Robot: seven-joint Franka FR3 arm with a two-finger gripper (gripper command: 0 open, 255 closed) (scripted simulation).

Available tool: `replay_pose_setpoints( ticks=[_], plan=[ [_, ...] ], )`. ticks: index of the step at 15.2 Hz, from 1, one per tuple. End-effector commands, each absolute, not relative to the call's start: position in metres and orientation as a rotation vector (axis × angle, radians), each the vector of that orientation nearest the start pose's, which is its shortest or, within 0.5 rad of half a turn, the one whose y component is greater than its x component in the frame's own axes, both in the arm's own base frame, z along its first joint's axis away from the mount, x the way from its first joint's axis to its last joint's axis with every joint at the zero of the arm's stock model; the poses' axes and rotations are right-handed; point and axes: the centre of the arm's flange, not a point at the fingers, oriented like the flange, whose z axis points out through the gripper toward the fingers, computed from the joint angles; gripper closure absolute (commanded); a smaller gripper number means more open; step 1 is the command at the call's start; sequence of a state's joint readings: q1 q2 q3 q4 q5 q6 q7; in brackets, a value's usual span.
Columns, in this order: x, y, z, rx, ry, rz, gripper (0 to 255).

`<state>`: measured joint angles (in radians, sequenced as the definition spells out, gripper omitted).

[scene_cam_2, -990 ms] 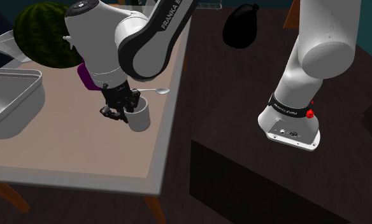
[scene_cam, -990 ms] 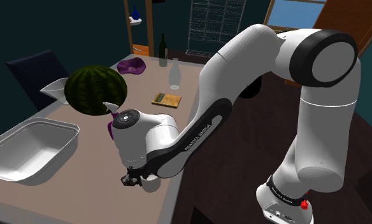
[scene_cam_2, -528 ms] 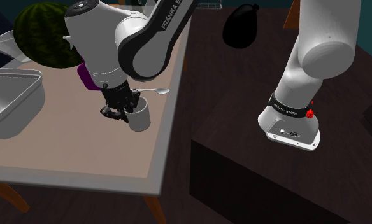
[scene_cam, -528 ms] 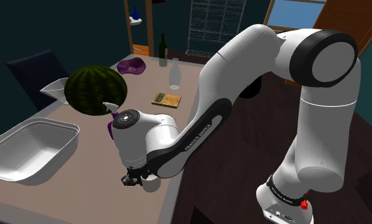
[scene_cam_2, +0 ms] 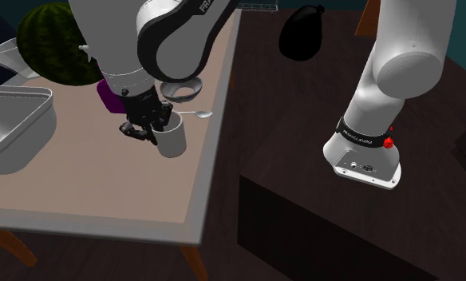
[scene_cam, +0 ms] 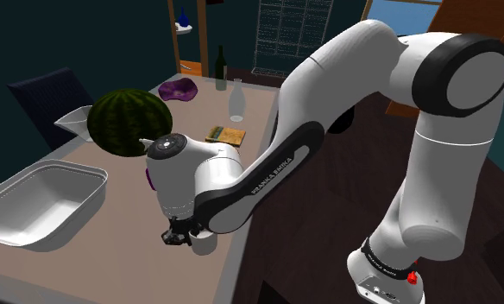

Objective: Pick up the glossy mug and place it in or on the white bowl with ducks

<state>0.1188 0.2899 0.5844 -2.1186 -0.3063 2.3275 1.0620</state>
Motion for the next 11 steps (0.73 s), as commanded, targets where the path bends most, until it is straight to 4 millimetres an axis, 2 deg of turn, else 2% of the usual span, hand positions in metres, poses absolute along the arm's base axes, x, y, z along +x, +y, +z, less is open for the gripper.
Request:
replay_pose_setpoints(
  ticks=[1, 11],
  plan=[
    [0.441, 0.360, 0.306, -3.183, 0.259, -0.057, 255],
    [0.441, 0.360, 0.359, -3.183, 0.259, -0.057, 255]
  ],
)
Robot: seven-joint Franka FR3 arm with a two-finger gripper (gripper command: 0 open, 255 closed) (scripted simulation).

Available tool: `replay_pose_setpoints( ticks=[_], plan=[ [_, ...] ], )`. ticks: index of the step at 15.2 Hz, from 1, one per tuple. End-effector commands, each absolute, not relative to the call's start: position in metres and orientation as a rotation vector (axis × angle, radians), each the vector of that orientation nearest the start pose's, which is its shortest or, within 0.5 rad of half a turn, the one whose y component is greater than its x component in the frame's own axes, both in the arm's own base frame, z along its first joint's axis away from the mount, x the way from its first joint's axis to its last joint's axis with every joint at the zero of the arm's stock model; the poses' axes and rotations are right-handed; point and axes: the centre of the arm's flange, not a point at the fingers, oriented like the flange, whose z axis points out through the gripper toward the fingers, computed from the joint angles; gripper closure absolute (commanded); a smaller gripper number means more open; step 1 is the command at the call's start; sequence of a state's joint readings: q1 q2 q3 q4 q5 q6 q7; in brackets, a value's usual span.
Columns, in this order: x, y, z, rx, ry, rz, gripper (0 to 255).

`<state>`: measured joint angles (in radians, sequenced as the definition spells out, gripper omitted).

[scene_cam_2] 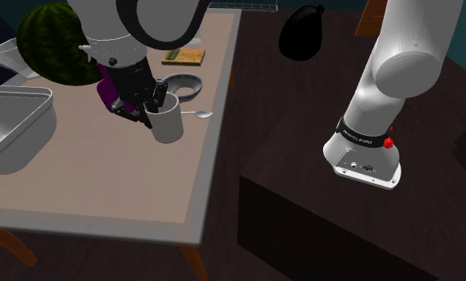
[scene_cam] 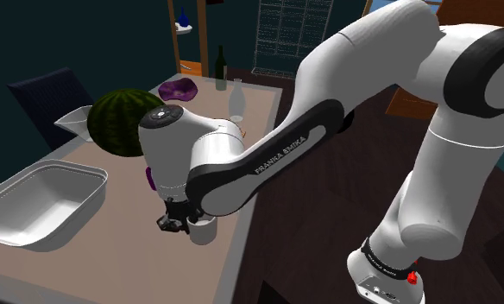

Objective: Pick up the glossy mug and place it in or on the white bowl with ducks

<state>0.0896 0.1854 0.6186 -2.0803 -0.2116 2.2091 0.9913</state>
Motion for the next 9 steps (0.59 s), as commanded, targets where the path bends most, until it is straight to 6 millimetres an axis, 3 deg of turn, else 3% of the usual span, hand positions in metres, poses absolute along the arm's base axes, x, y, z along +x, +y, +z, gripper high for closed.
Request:
replay_pose_setpoints(
  ticks=[1, 4, 9],
  plan=[
    [0.441, 0.360, 0.364, -3.183, 0.259, -0.057, 255],
    [0.441, 0.360, 0.380, -3.183, 0.259, -0.057, 255],
    [0.481, 0.307, 0.385, -3.183, 0.259, -0.057, 255]
  ],
)
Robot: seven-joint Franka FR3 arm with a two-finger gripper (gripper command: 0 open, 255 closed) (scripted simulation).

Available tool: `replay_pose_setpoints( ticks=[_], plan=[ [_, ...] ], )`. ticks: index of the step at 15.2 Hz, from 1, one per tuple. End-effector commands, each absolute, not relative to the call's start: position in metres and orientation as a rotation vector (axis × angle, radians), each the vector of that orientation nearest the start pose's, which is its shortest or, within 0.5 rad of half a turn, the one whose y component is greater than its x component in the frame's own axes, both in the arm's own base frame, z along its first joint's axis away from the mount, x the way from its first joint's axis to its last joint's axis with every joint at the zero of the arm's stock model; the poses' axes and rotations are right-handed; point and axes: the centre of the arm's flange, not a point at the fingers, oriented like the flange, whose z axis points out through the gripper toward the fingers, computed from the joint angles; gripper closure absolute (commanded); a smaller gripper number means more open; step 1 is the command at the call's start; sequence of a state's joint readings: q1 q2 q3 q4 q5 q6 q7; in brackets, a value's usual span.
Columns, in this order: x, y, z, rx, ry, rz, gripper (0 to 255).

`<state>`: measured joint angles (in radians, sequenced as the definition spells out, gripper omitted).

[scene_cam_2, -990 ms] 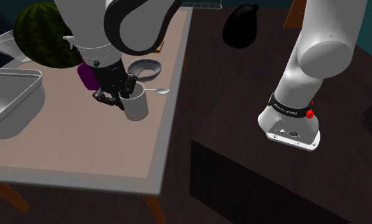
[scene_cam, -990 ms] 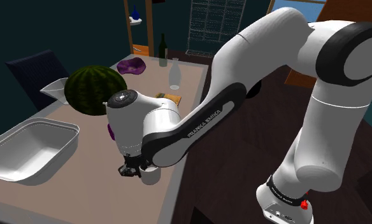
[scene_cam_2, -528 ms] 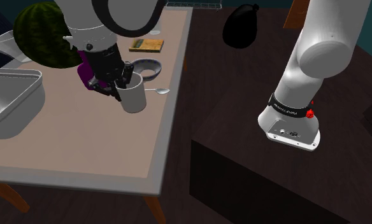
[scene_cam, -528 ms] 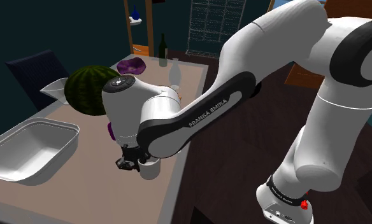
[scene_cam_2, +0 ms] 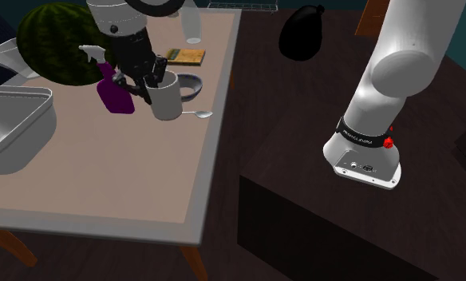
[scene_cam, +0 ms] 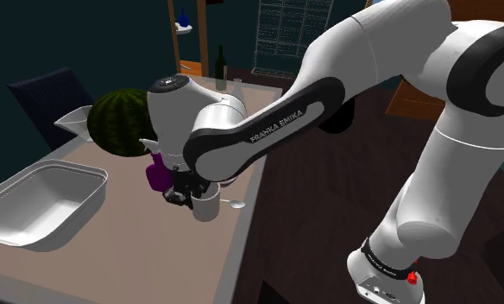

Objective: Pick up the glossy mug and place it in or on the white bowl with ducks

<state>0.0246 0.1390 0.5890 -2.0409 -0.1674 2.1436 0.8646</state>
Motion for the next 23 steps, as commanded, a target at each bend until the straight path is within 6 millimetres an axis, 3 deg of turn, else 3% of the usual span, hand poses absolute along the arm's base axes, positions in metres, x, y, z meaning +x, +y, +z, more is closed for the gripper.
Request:
replay_pose_setpoints(
  ticks=[1, 21, 23],
  plan=[
    [0.489, 0.297, 0.386, -3.183, 0.259, -0.057, 255],
    [0.648, 0.087, 0.405, -3.183, 0.259, -0.057, 255],
    [0.648, 0.087, 0.400, -3.183, 0.259, -0.057, 255]
  ],
)
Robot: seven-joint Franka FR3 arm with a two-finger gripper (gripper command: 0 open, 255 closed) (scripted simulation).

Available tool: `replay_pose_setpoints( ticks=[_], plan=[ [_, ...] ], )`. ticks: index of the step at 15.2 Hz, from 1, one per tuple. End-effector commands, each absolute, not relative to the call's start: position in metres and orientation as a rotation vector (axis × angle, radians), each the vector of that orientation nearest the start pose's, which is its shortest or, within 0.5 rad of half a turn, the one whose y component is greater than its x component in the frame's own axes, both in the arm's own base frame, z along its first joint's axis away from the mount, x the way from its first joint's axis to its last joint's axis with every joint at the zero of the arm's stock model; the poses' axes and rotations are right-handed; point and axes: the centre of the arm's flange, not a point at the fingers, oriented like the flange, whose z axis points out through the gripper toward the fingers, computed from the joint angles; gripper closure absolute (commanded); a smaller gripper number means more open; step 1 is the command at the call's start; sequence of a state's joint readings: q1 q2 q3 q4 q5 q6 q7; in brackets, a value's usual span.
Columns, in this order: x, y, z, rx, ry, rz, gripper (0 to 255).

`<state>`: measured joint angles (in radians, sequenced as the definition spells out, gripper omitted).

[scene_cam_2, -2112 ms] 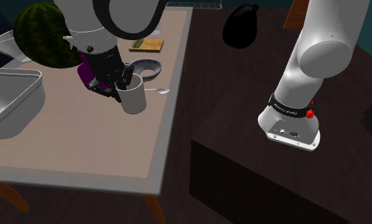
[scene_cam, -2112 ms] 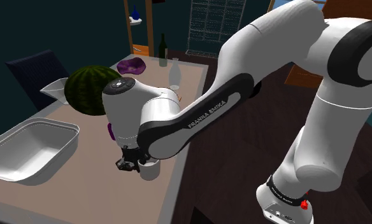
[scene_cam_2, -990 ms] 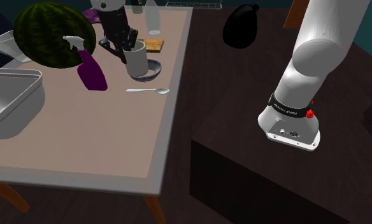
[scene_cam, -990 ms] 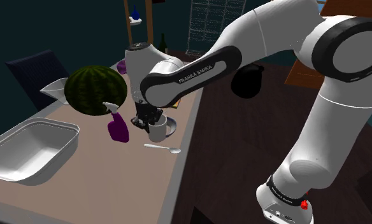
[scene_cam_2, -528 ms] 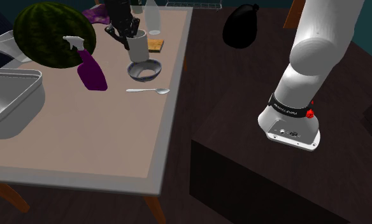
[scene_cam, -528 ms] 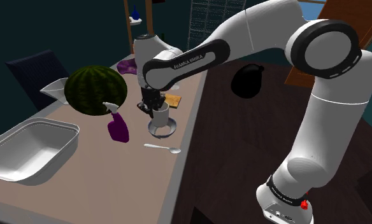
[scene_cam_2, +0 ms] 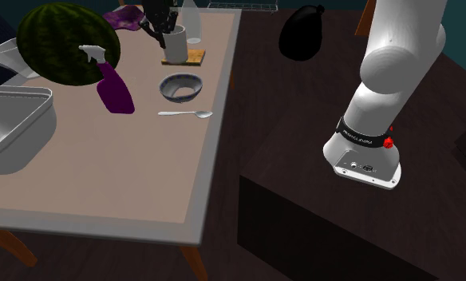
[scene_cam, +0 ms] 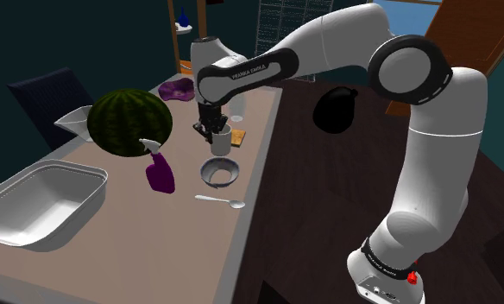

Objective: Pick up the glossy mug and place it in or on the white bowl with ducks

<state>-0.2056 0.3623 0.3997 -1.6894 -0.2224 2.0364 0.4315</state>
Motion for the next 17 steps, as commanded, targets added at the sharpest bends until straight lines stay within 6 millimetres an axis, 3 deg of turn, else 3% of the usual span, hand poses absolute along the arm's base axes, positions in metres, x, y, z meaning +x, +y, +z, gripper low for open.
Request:
replay_pose_setpoints(
  ticks=[1, 17],
  plan=[
    [0.648, 0.087, 0.394, -3.183, 0.259, -0.057, 255],
    [0.648, 0.087, 0.310, -3.183, 0.259, -0.057, 255]
  ],
)
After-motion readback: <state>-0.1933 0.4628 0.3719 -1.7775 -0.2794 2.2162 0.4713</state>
